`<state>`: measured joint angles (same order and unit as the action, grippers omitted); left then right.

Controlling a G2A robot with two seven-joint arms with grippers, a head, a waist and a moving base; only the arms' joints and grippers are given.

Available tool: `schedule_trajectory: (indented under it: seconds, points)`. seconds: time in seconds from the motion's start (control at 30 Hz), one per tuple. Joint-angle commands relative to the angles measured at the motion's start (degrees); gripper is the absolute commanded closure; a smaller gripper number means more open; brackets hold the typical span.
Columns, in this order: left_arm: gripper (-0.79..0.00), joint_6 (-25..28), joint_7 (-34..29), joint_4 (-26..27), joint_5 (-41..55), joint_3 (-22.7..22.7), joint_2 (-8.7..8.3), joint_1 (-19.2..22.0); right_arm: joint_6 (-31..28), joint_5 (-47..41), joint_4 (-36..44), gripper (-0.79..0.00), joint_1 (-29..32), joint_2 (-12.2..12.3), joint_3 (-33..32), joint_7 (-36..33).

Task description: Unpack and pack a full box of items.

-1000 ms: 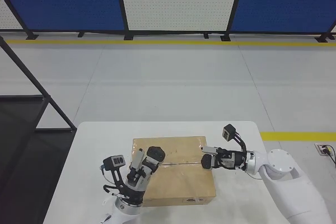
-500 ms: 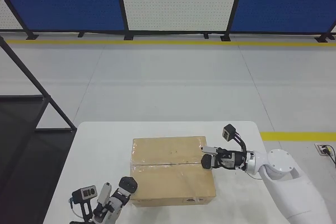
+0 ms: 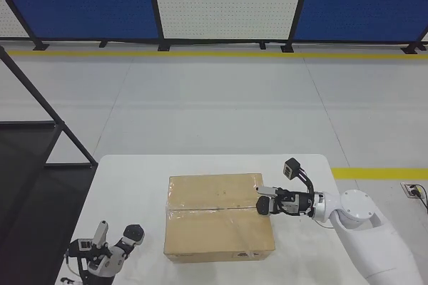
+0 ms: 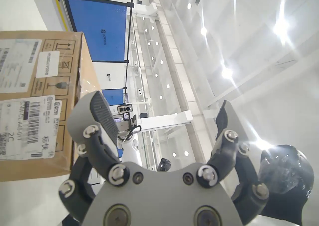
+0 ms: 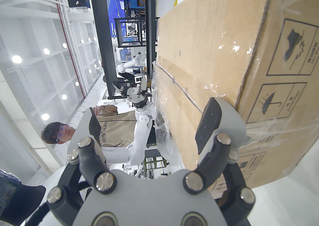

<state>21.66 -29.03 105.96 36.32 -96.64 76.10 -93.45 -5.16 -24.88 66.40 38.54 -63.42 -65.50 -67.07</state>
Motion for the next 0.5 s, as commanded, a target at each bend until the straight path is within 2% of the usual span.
schedule_trajectory:
  seconds: [0.0, 0.17, 0.47]
  points:
    - [-0.785, -2.62, -1.15, -0.13, 1.94, 0.09, -0.12, 0.87, 0.00, 0.00, 0.00, -0.785, 0.00, 0.00, 0.00, 0.00]
    - [-0.785, -8.12, -1.72, -0.85, 0.12, -0.09, -0.57, 4.08, 0.00, 0.00, 0.00, -0.785, 0.00, 0.00, 0.00, 0.00]
    - [-0.785, -10.35, 2.67, -3.76, -7.07, 3.24, -0.69, 10.37, 0.00, 0.00, 0.00, -0.785, 0.00, 0.00, 0.00, 0.00]
